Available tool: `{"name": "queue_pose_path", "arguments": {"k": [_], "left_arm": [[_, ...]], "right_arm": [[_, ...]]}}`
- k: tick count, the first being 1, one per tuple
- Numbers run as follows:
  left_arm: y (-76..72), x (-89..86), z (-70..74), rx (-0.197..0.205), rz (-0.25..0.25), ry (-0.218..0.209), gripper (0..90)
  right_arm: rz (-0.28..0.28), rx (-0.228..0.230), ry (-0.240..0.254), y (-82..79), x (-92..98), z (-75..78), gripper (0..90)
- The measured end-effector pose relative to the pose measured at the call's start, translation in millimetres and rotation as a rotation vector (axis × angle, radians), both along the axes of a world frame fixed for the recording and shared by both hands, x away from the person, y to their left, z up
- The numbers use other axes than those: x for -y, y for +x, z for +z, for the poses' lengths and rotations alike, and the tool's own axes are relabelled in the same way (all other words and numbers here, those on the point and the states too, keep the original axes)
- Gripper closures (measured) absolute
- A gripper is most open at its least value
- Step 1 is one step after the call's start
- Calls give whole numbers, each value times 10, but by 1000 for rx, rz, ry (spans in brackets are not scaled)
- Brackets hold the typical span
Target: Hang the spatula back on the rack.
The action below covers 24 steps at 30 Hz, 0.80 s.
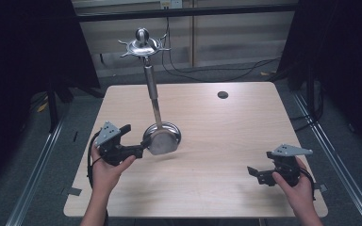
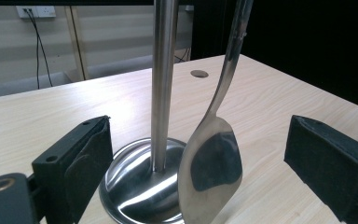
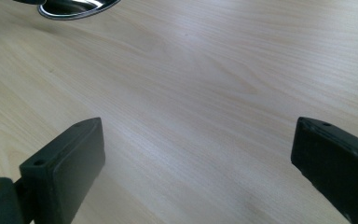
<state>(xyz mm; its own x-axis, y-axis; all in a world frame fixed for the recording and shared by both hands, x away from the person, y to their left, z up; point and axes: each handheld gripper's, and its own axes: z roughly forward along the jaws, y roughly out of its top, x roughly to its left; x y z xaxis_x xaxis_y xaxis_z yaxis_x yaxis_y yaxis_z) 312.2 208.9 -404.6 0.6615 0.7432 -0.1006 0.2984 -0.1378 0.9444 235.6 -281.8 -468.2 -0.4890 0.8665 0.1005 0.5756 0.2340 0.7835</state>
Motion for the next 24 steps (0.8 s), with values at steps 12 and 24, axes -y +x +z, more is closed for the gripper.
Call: {"name": "queue_pose_path", "arguments": {"k": [12, 24], "left_arm": [[13, -101, -212, -42, 9, 23, 75], [44, -180, -426, -110, 23, 18, 73]], "right_arm": [[12, -1, -6, 22, -33, -6, 26], [11, -1, -7, 23, -36, -7, 26]]}}
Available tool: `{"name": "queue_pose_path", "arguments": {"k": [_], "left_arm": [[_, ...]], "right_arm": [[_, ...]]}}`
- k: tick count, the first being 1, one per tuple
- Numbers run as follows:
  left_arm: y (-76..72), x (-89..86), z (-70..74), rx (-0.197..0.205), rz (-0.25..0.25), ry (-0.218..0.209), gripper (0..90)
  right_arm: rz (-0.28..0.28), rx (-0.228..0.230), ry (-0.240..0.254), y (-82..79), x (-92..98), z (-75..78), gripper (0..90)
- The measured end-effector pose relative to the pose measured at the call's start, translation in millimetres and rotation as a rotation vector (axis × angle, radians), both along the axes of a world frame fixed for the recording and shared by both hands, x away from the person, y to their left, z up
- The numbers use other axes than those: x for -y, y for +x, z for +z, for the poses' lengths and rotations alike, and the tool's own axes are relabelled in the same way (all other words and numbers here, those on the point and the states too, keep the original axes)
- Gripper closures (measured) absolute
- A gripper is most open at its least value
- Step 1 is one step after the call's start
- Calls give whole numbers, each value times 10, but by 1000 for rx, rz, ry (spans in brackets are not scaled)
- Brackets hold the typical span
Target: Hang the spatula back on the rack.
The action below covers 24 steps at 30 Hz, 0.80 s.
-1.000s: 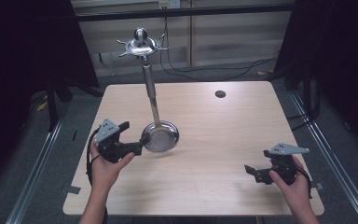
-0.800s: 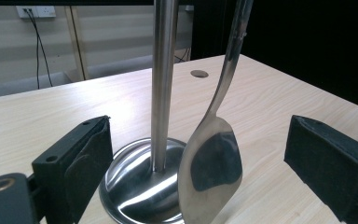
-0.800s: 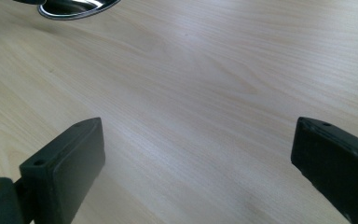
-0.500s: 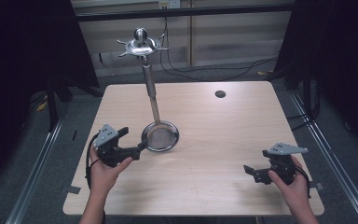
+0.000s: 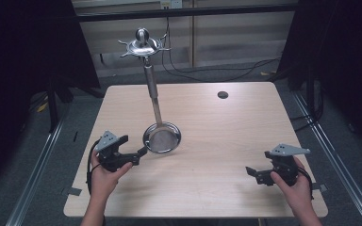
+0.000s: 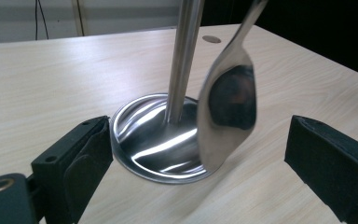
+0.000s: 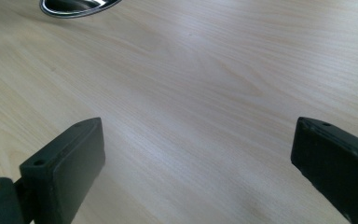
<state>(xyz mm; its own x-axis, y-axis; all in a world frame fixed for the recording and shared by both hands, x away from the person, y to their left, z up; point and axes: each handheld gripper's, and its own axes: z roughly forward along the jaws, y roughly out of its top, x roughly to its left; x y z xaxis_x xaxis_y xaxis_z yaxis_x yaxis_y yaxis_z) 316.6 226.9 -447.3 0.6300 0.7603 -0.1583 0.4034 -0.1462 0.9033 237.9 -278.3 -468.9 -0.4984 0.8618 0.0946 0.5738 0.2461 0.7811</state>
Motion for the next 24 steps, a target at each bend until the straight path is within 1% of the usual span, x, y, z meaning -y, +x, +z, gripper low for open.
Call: {"name": "queue_pose_path", "arguments": {"k": [2, 8, 14, 17, 20, 24], "left_arm": [[4, -13, -45, -10, 3, -8, 73], [15, -47, -109, -16, 4, -9, 73], [34, -65, -176, -33, 15, 7, 72], [35, -66, -180, -35, 11, 11, 72], [36, -60, -185, -39, 8, -3, 72], [40, -54, -188, -42, 4, -1, 70]], "right_arm": [[-2, 3, 4, 1, 8, 2, 26], [0, 2, 1, -3, 1, 4, 26], [1, -3, 3, -6, -9, 0, 26], [2, 0, 2, -5, -8, -3, 26], [4, -5, -3, -9, -12, -6, 26], [7, -1, -5, -10, -18, -13, 26]]}}
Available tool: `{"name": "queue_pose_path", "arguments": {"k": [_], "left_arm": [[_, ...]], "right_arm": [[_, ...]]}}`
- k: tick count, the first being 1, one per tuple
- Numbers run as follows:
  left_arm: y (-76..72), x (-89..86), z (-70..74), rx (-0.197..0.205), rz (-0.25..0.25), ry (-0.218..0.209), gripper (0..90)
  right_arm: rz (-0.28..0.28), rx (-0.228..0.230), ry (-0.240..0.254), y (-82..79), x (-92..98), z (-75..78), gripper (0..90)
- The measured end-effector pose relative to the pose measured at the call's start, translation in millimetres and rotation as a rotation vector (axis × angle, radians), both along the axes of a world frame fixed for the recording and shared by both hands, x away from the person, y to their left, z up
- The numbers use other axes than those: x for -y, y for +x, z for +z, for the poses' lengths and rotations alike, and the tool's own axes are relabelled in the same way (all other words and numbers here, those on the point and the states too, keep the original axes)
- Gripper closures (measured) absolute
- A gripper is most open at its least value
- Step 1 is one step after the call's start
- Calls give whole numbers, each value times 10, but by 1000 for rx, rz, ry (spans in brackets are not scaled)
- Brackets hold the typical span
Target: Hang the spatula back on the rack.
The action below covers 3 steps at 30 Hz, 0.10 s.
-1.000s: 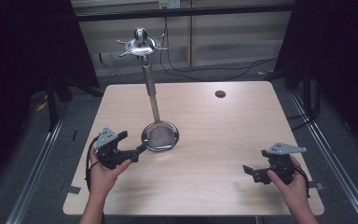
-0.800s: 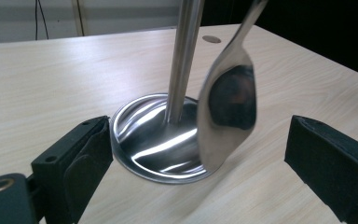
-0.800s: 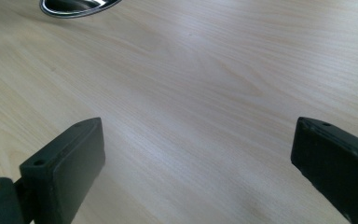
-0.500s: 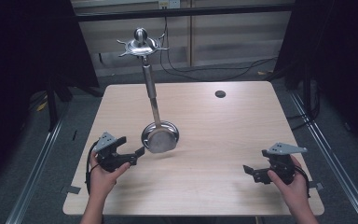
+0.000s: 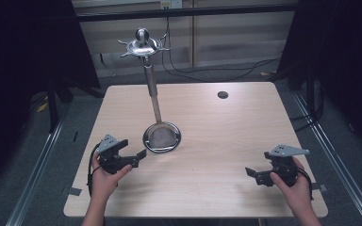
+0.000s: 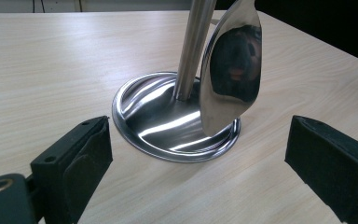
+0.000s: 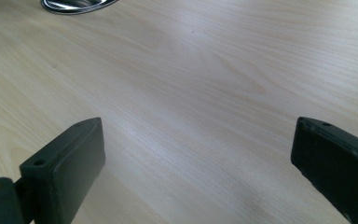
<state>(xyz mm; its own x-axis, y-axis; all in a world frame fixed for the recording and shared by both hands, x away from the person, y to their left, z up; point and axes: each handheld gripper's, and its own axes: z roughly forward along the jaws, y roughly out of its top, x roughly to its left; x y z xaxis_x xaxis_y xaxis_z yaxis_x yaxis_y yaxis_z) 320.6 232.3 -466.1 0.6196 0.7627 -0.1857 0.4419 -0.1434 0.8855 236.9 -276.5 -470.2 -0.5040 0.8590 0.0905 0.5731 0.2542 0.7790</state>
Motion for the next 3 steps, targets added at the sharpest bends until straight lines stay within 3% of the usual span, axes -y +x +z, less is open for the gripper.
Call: {"name": "queue_pose_path", "arguments": {"k": [3], "left_arm": [[-7, 19, 13, 0, -5, -5, 70]], "right_arm": [[1, -2, -1, -2, -4, -1, 26]]}}
